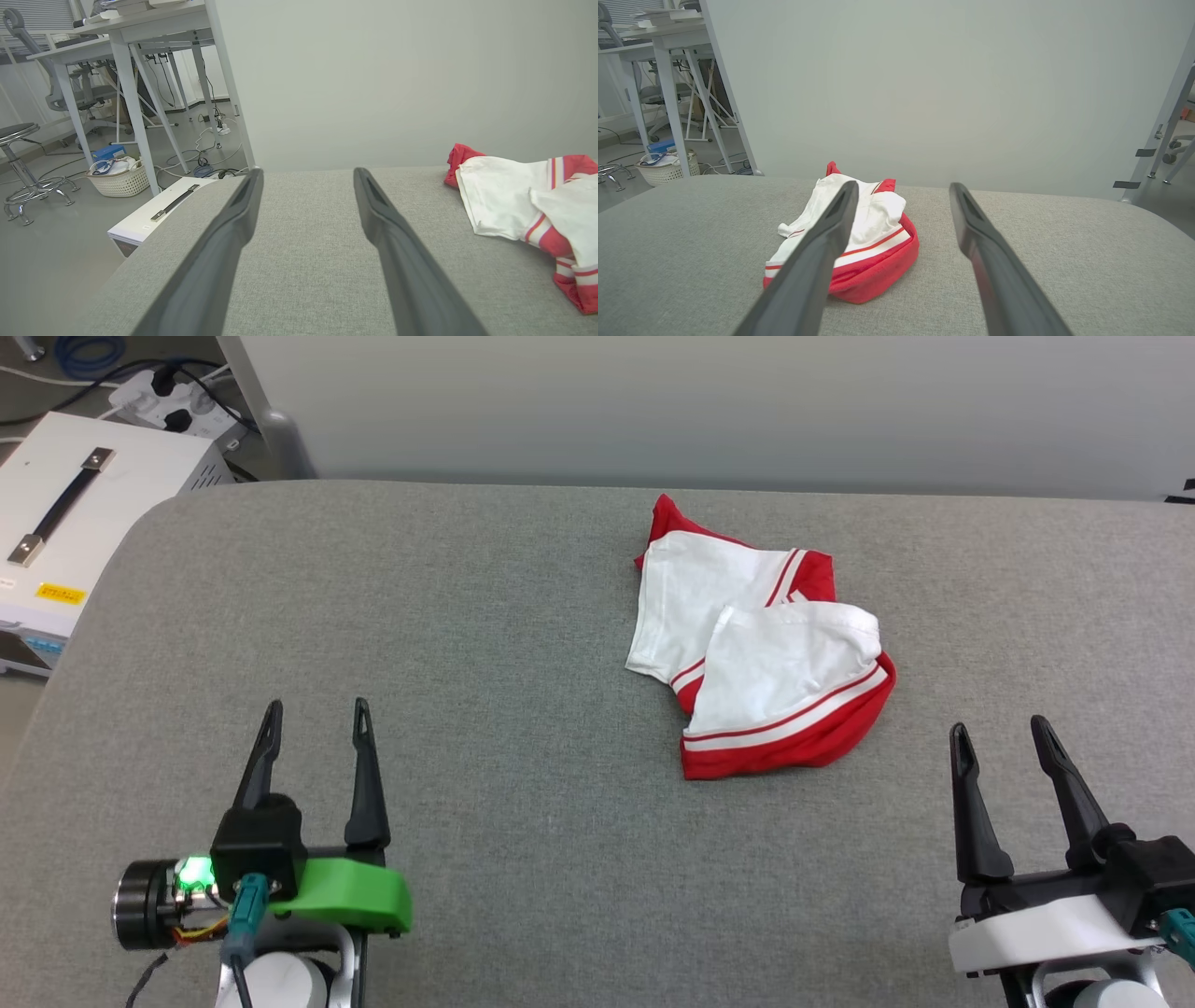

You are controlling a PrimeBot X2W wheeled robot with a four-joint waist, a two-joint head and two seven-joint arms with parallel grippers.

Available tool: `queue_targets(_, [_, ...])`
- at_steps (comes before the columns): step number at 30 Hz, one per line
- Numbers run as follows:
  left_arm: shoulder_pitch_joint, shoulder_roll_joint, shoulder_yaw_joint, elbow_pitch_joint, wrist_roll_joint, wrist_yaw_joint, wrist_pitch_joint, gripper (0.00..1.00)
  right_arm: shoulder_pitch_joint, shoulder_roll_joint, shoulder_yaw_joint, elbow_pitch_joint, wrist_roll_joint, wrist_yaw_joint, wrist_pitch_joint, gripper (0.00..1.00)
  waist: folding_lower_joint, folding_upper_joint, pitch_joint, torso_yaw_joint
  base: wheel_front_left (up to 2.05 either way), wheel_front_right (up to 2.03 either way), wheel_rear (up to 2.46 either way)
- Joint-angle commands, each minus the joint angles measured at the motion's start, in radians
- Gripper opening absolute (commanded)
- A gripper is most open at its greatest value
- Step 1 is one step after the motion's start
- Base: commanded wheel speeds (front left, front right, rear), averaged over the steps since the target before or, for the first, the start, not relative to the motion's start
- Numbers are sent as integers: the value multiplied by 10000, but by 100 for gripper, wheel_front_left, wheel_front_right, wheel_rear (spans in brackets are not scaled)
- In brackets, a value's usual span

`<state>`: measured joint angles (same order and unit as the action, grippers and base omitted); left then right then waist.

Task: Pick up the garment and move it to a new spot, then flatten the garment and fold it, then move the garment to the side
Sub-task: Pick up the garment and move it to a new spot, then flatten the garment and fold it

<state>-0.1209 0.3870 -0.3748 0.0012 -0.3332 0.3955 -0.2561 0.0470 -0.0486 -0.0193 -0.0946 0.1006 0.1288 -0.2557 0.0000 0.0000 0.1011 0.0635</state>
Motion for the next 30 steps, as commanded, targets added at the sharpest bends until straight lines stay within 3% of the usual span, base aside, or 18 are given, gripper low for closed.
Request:
queue_targets(1, [432, -191, 273, -59, 205, -184, -56, 100, 205, -16, 7, 0, -44, 19, -61, 100, 0, 0, -127, -2, 0, 0, 0])
queue_targets(7, [1583, -912, 903, -360, 901, -700, -56, 100, 536, -16, -115, 44, -46, 19, -61, 100, 0, 0, -394, -75, 0, 0, 0])
queue_targets(13, [2147, -1273, 1198, -190, 1321, -1367, -56, 100, 853, -16, -187, 144, 20, 19, -61, 100, 0, 0, -577, -142, 0, 0, 0])
queue_targets(30, [2604, -2138, 2493, -32, 2047, -2401, -57, 100, 1185, -16, -314, 415, 212, 19, -61, 100, 0, 0, -786, -155, 0, 0, 0])
